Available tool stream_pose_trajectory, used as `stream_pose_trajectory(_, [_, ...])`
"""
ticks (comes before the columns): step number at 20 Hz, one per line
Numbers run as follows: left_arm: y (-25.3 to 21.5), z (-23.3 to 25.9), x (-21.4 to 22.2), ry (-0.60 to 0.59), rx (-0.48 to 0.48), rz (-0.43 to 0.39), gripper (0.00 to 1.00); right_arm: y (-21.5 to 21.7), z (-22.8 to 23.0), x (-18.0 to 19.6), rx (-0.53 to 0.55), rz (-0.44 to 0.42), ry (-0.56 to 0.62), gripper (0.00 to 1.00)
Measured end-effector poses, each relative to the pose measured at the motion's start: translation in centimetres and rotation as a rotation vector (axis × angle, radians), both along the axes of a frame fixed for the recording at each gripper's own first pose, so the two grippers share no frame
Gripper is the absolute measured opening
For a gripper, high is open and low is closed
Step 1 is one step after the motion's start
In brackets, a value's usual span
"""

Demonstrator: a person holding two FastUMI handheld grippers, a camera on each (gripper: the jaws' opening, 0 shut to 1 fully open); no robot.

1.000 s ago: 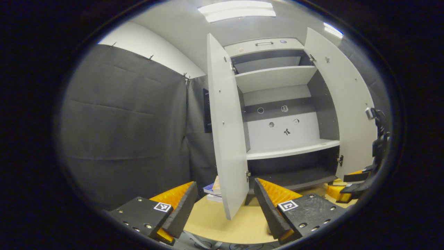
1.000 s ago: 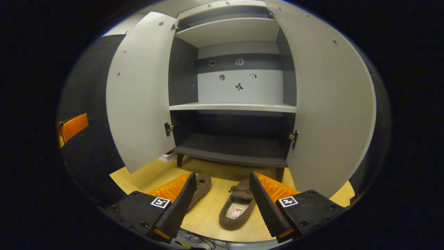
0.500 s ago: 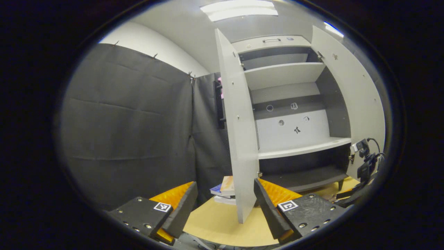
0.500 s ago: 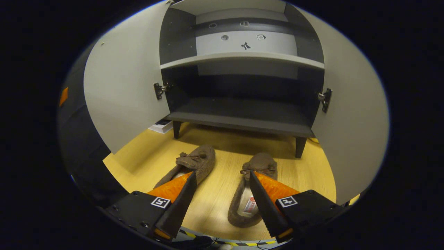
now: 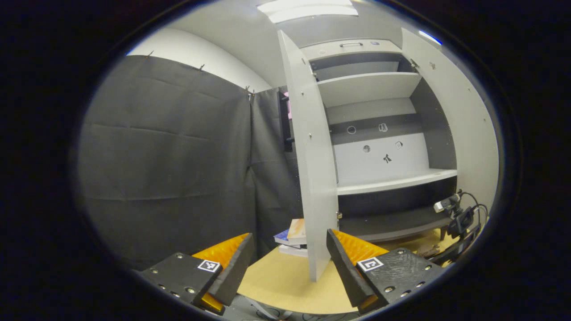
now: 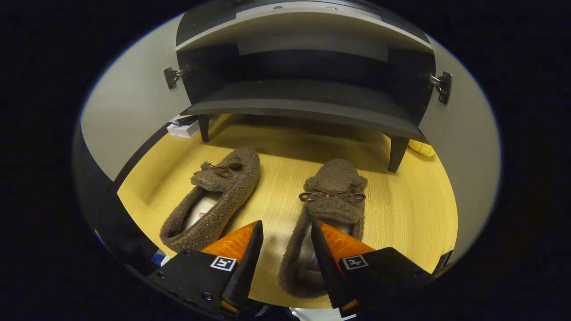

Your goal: Grab one shoe with the right hand and put it into the shoe cabinet, grab the other shoe with the left hand and put it into the shoe cabinet; then close the right door with the right hand and the left door with the left hand.

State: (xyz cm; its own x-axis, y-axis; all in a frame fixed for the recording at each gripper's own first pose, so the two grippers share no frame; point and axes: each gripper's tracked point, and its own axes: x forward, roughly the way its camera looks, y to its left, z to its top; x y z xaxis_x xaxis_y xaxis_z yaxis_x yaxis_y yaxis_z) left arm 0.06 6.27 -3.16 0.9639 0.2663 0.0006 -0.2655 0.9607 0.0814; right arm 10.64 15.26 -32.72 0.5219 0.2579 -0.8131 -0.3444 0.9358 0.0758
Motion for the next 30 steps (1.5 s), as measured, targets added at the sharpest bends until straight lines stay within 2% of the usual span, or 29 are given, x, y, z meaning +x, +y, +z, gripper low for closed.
stream_pose_trajectory(1, [-0.2, -0.2, 0.0, 0.006, 0.003, 0.000, 1.00, 0.1, -0.6, 0.0, -0.012, 0.010, 0.013, 0.65])
stream_pose_trajectory(2, [-0.2, -0.3, 0.1, 0.012, 0.007, 0.002, 1.00, 0.0, -1.1, -0.1, -0.024, 0.022, 0.027, 0.71])
stream_pose_trajectory(3, [-0.3, -0.4, 0.0, 0.015, 0.007, 0.000, 1.00, -0.4, -1.3, -0.2, -0.051, 0.021, 0.027, 0.65])
stream_pose_trajectory(4, [-0.5, -0.3, -0.1, 0.016, 0.007, -0.002, 1.00, -0.7, -1.6, 0.5, -0.077, 0.016, 0.013, 0.65])
stream_pose_trajectory(5, [-0.6, -0.4, 0.0, 0.017, 0.006, -0.005, 1.00, -1.2, -1.5, 0.6, -0.088, 0.014, -0.004, 0.37])
stream_pose_trajectory(6, [-0.7, -0.4, 0.1, 0.017, 0.006, -0.008, 1.00, -1.1, -2.1, 1.1, -0.082, 0.009, -0.008, 0.27])
stream_pose_trajectory(7, [-0.8, -0.5, 0.1, 0.018, 0.005, -0.011, 1.00, -0.8, -1.4, 0.6, -0.036, -0.005, -0.002, 0.12])
stream_pose_trajectory(8, [-0.9, -0.4, 0.3, 0.019, 0.005, -0.014, 1.00, -0.3, -1.2, 0.1, 0.009, 0.009, 0.022, 0.08])
stream_pose_trajectory(11, [-1.2, 0.1, 0.6, 0.003, 0.017, -0.023, 1.00, -0.7, 0.6, -0.2, 0.052, 0.051, -0.041, 0.06])
stream_pose_trajectory(14, [-1.6, 0.6, 1.0, -0.008, 0.019, -0.040, 1.00, -0.1, 3.3, -0.2, 0.143, 0.048, -0.073, 0.06])
stream_pose_trajectory(16, [-2.1, 0.8, 1.4, -0.017, 0.021, -0.055, 1.00, -0.3, 5.2, 0.1, 0.164, 0.036, -0.100, 0.07])
stream_pose_trajectory(17, [-2.3, 1.0, 1.6, -0.021, 0.026, -0.064, 0.94, -0.3, 6.4, 0.4, 0.169, 0.033, -0.122, 0.06])
stream_pose_trajectory(18, [-2.7, 1.2, 1.8, -0.026, 0.029, -0.073, 1.00, -0.3, 7.7, 0.7, 0.179, 0.035, -0.144, 0.06])
stream_pose_trajectory(21, [-3.6, 1.6, 2.0, -0.042, 0.033, -0.099, 1.00, -0.6, 12.1, 1.3, 0.215, 0.032, -0.216, 0.06])
stream_pose_trajectory(22, [-3.9, 1.8, 2.1, -0.046, 0.033, -0.106, 0.95, -1.0, 13.9, 1.6, 0.214, 0.032, -0.243, 0.10])
stream_pose_trajectory(23, [-4.3, 1.9, 2.1, -0.051, 0.032, -0.114, 1.00, -1.3, 15.4, 1.7, 0.212, 0.033, -0.274, 0.06])
stream_pose_trajectory(26, [-5.4, 1.8, 2.8, -0.054, 0.025, -0.145, 1.00, -1.8, 20.2, 2.7, 0.236, 0.036, -0.356, 0.06])
stream_pose_trajectory(27, [-5.7, 1.8, 3.1, -0.055, 0.024, -0.153, 0.95, -1.8, 21.5, 2.9, 0.249, 0.036, -0.373, 0.06])
stream_pose_trajectory(28, [-6.2, 2.0, 3.4, -0.060, 0.023, -0.162, 1.00, -1.8, 22.9, 3.2, 0.263, 0.033, -0.390, 0.06])
stream_pose_trajectory(30, [-7.1, 2.2, 3.9, -0.067, 0.020, -0.181, 1.00, -1.8, 25.2, 3.9, 0.282, 0.032, -0.420, 0.06])
